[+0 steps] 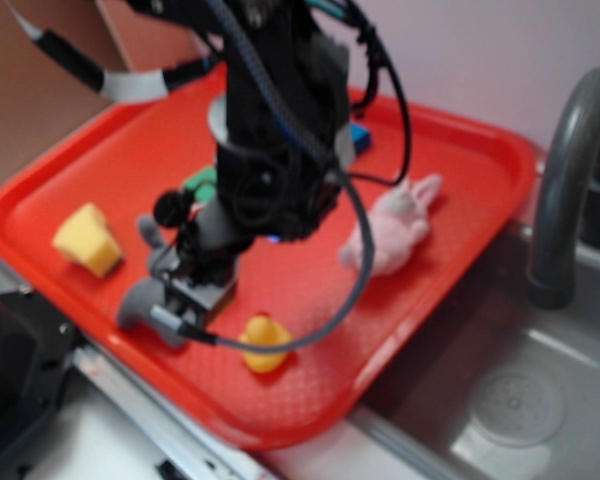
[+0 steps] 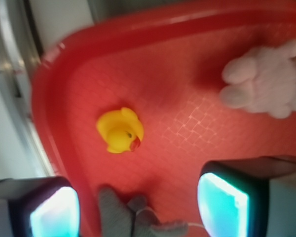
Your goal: Grab the yellow duck.
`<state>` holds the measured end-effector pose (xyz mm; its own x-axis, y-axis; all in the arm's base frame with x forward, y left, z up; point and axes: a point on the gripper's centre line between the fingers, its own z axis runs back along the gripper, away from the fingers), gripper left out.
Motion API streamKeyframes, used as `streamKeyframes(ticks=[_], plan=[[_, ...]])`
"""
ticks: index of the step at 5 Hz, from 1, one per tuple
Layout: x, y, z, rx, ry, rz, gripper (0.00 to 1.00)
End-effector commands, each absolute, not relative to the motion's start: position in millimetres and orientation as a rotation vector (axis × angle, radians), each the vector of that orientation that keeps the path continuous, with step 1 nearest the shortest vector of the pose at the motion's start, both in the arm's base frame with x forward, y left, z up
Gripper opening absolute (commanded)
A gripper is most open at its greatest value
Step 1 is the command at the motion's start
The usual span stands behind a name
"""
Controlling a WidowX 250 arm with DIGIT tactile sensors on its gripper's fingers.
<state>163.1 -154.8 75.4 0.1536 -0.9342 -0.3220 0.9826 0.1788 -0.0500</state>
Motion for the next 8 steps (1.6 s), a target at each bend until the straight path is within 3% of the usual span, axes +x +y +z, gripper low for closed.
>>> streamKeyframes(ticks=[1,4,5,7,8], plan=[[141,-147,56,0.277,0.270,-1.411,1.00],[139,-154,34,0.231,0.281,-1.428,1.00],[140,-151,34,0.201,0.277,-1.420,0.00],[141,-149,34,0.189,0.264,-1.374,0.00],[148,-135,67,0.172,0.221,-1.122,0.00]])
